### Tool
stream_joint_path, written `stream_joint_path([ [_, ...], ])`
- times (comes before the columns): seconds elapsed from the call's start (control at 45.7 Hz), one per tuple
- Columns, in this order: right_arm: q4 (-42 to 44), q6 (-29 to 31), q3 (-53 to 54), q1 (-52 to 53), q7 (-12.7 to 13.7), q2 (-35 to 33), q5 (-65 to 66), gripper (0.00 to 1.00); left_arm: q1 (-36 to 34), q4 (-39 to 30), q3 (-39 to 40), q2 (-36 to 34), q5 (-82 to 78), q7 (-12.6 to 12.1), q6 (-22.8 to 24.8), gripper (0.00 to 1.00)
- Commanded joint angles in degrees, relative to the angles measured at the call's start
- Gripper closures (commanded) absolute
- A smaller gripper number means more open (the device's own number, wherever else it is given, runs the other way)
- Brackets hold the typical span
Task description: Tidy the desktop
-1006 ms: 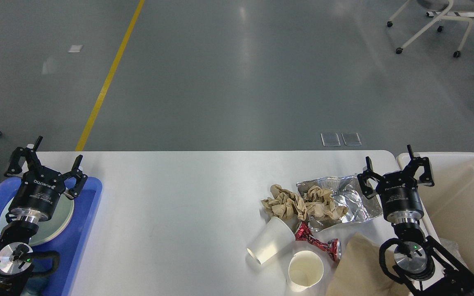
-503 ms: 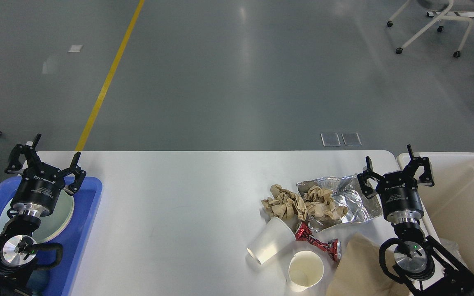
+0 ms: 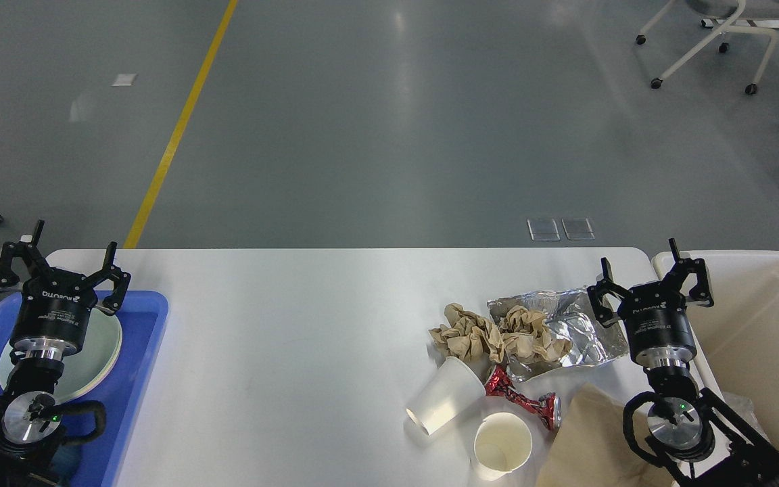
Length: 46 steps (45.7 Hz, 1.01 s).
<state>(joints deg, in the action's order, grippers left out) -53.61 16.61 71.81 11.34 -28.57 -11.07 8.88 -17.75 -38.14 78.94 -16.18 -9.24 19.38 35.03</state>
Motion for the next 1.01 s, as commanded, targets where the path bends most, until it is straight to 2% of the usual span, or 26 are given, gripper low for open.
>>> stream_joint_path([
  [0.0,0.00,0.00,0.00,0.00,0.01,0.00,0.00,0.00,0.00,0.52,0.07,0.01,0.89,-1.01,0.74,0.03],
  [0.984,0.00,0.00,-0.09,0.09,0.18,0.00,0.00,0.00,0.00,0.61,-0.10,0.18,0.98,-0.75,0.74,0.03],
])
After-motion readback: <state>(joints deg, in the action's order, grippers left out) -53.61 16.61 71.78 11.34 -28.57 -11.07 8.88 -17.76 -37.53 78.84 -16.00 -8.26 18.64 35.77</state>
